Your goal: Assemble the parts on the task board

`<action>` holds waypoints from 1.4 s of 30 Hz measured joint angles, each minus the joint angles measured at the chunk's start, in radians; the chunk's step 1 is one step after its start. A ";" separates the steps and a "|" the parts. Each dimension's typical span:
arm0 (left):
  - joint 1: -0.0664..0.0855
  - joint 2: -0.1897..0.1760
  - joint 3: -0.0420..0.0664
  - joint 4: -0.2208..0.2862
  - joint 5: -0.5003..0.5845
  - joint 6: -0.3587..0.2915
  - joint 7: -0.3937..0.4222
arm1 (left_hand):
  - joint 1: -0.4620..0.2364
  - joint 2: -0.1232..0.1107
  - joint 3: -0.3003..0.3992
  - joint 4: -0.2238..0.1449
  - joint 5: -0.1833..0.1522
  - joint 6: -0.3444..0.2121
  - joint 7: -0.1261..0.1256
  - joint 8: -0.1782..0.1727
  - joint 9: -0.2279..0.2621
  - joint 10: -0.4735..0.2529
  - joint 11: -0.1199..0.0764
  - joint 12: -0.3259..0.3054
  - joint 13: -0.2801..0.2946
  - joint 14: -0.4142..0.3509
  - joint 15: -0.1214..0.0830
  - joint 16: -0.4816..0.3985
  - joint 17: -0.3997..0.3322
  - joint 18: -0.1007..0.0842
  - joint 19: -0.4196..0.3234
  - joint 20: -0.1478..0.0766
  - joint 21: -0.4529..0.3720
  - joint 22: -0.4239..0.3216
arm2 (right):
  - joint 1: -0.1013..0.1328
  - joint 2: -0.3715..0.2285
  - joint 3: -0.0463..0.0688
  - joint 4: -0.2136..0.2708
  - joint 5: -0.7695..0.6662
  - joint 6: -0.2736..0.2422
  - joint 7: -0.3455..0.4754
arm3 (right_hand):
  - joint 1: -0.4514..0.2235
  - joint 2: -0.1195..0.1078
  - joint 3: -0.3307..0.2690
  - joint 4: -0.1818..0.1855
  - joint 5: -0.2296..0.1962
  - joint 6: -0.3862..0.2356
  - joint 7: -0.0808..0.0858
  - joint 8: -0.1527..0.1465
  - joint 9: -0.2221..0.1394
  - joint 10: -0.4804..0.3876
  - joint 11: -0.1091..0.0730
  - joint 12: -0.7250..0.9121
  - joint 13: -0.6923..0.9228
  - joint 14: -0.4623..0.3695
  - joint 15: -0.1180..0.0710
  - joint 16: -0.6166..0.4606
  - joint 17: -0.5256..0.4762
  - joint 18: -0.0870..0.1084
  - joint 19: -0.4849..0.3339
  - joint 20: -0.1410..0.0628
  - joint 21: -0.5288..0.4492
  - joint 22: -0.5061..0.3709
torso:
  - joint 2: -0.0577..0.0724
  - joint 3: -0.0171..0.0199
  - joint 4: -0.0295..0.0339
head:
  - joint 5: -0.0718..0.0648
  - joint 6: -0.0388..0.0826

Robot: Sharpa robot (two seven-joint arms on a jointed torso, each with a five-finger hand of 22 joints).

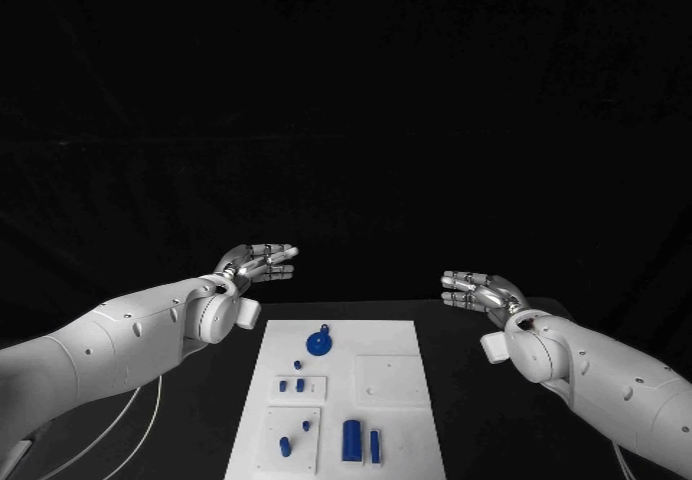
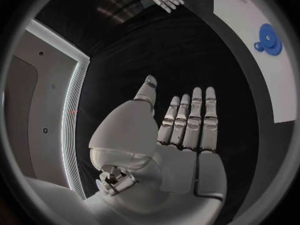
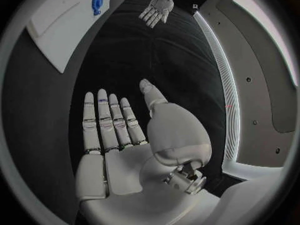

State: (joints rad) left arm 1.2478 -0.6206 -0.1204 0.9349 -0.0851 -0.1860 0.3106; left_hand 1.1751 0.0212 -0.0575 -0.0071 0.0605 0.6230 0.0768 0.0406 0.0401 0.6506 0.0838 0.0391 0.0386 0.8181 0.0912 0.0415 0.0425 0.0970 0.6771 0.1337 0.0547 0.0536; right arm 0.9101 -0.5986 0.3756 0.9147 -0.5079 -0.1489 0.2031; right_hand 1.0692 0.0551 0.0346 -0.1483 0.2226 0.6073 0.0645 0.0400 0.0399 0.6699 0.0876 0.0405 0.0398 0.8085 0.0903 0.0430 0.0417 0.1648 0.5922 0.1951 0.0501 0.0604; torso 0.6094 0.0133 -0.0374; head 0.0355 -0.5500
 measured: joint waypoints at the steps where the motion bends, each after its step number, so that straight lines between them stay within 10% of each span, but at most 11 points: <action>1: -0.001 -0.002 0.001 0.004 0.000 -0.001 -0.001 | -0.043 -0.003 0.007 0.001 -0.008 -0.083 -0.010 -0.006 -0.006 -0.087 -0.012 -0.006 -0.005 -0.101 -0.012 -0.005 -0.006 -0.014 -0.090 -0.018 -0.007 -0.007 | 0.000 -0.002 -0.003 0.003 0.000 -0.001 -0.001 | -0.039 -0.007 -0.005 0.020 -0.030 -0.081 -0.009 -0.006 -0.006 -0.089 -0.012 -0.005 -0.005 -0.099 -0.012 -0.006 -0.006 -0.023 -0.079 -0.027 -0.007 -0.009 | -0.001 0.0001 0.0002 | -0.001 -0.001; 5: -0.013 -0.011 0.008 0.038 0.000 -0.011 -0.001 | -0.207 -0.011 0.029 0.005 -0.032 -0.328 -0.040 -0.018 -0.022 -0.343 -0.044 -0.018 -0.021 -0.422 -0.048 -0.022 -0.022 -0.046 -0.356 -0.071 -0.029 -0.028 | 0.005 -0.013 -0.028 0.037 0.007 -0.014 -0.002 | -0.310 -0.028 -0.018 0.078 -0.117 -0.320 -0.034 -0.021 -0.021 -0.353 -0.046 -0.022 -0.021 -0.417 -0.048 -0.022 -0.022 -0.089 -0.312 -0.103 -0.026 -0.032 | -0.009 -0.0020 0.0052 | -0.007 -0.011; 11: -0.053 -0.044 0.035 0.166 0.006 -0.073 0.013 | -0.787 -0.018 0.044 0.005 -0.046 -0.517 -0.064 -0.032 -0.033 -0.540 -0.070 -0.029 -0.032 -0.676 -0.076 -0.030 -0.035 -0.075 -0.562 -0.111 -0.044 -0.044 | 0.038 -0.047 -0.105 0.167 0.059 -0.080 0.021 | -0.789 -0.046 -0.030 0.121 -0.185 -0.504 -0.053 -0.030 -0.033 -0.556 -0.073 -0.030 -0.033 -0.668 -0.075 -0.034 -0.035 -0.130 -0.491 -0.163 -0.037 -0.050 | -0.041 -0.0085 0.0232 | -0.026 -0.038; 19: -0.135 -0.107 0.082 0.421 0.030 -0.254 0.068 | -1.072 -0.020 0.047 0.007 -0.052 -0.594 -0.075 -0.033 -0.038 -0.619 -0.082 -0.031 -0.036 -0.780 -0.087 -0.034 -0.040 -0.074 -0.645 -0.130 -0.048 -0.051 | 0.092 -0.118 -0.256 0.424 0.214 -0.266 0.114 | -0.995 -0.053 -0.034 0.136 -0.211 -0.578 -0.063 -0.032 -0.037 -0.637 -0.086 -0.035 -0.037 -0.772 -0.086 -0.038 -0.039 -0.151 -0.565 -0.187 -0.041 -0.057 | -0.061 -0.0128 0.0356 | -0.035 -0.049; 25: -0.178 -0.142 0.108 0.566 0.052 -0.403 0.120 | -1.147 -0.020 0.053 0.007 -0.056 -0.612 -0.076 -0.037 -0.039 -0.640 -0.085 -0.034 -0.037 -0.805 -0.091 -0.035 -0.041 -0.090 -0.666 -0.132 -0.049 -0.052 | 0.124 -0.159 -0.338 0.576 0.346 -0.424 0.195 | -1.063 -0.056 -0.035 0.143 -0.219 -0.603 -0.065 -0.036 -0.038 -0.666 -0.088 -0.035 -0.038 -0.804 -0.090 -0.038 -0.040 -0.151 -0.587 -0.195 -0.045 -0.059 | -0.064 -0.0130 0.0369 | -0.035 -0.050; 32: -0.198 -0.159 0.119 0.630 0.071 -0.514 0.161 | -1.168 -0.021 0.053 0.007 -0.056 -0.618 -0.077 -0.038 -0.039 -0.645 -0.084 -0.034 -0.038 -0.815 -0.091 -0.038 -0.042 -0.090 -0.673 -0.134 -0.051 -0.053 | 0.139 -0.180 -0.376 0.650 0.448 -0.548 0.258 | -1.064 -0.055 -0.035 0.143 -0.219 -0.603 -0.065 -0.036 -0.039 -0.666 -0.088 -0.035 -0.039 -0.804 -0.090 -0.037 -0.041 -0.151 -0.587 -0.195 -0.045 -0.060 | -0.065 -0.0133 0.0373 | -0.035 -0.050; 42: -0.198 -0.160 0.119 0.632 0.082 -0.561 0.182 | -1.168 -0.021 0.053 0.007 -0.056 -0.618 -0.077 -0.038 -0.039 -0.645 -0.084 -0.034 -0.038 -0.815 -0.091 -0.038 -0.042 -0.090 -0.673 -0.134 -0.051 -0.053 | 0.140 -0.181 -0.376 0.653 0.493 -0.601 0.289 | -1.064 -0.055 -0.035 0.143 -0.219 -0.603 -0.065 -0.036 -0.039 -0.666 -0.088 -0.034 -0.039 -0.804 -0.090 -0.037 -0.041 -0.151 -0.587 -0.195 -0.045 -0.059 | -0.065 -0.0134 0.0374 | -0.035 -0.050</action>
State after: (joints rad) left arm 1.0500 -0.7802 -0.0011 1.5671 -0.0030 -0.7467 0.4929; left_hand 0.0073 0.0004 -0.0049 -0.0002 0.0047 0.0051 -0.0001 0.0031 0.0010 0.0052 0.0000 0.0046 0.0010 0.0035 0.0001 0.0035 0.0009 0.0072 0.0037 -0.0001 0.0035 0.0009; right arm 1.0497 -0.7796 -0.0003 1.5681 -0.0148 -0.7503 0.4919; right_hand 0.0055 0.0000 -0.0008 -0.0054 0.0037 0.0038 -0.0004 0.0036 0.0009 0.0037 -0.0001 0.0060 0.0010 0.0047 0.0005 0.0056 0.0009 0.0139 0.0052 0.0002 0.0047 0.0009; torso 0.5442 -0.0001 0.0000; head 0.0001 -0.6000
